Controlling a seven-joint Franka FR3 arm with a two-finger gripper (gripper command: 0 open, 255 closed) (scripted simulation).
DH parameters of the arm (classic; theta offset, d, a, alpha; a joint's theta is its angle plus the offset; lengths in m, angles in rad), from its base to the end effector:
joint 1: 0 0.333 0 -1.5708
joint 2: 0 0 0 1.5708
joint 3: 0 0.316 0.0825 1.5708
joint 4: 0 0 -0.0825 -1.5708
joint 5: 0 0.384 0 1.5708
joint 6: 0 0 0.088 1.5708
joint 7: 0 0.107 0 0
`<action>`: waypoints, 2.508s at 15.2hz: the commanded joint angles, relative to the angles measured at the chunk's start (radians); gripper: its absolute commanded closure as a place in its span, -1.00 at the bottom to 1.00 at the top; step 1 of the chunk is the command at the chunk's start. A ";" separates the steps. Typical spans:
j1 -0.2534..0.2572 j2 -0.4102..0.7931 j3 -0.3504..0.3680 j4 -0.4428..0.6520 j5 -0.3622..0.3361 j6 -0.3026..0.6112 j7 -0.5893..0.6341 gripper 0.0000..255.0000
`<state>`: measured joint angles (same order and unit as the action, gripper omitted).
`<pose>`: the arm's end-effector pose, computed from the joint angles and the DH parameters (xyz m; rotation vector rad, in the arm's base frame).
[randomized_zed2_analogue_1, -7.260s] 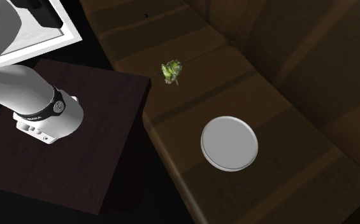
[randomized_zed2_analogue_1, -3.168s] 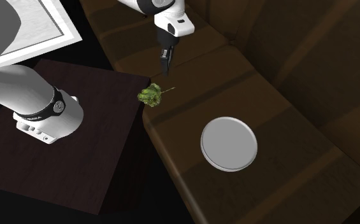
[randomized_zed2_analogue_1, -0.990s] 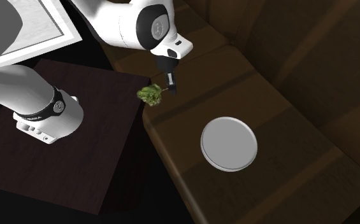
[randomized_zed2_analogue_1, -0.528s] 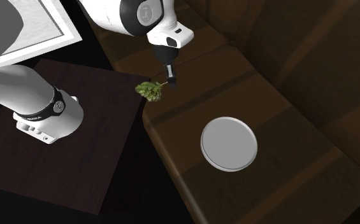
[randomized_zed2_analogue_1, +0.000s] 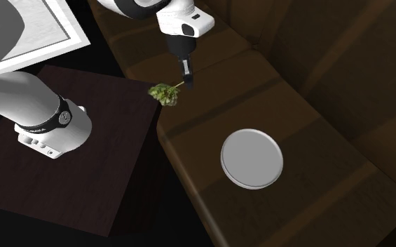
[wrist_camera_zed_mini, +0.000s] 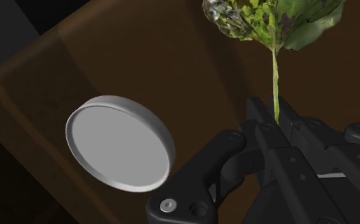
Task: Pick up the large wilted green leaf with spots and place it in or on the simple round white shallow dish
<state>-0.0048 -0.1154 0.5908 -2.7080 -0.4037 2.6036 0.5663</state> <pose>0.3344 0.2244 0.2568 2.8520 0.5282 0.1884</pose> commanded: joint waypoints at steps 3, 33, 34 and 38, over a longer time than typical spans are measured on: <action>0.001 -0.023 -0.024 0.020 0.043 -0.028 -0.067 1.00; -0.177 0.600 -0.255 0.788 -0.202 -0.164 -0.368 1.00; -0.174 0.609 -0.259 0.788 -0.210 -0.156 -0.361 1.00; -0.162 0.648 -0.278 0.791 -0.239 -0.124 -0.334 1.00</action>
<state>-0.1706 0.5206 0.3180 -1.9193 -0.6353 2.4721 0.2246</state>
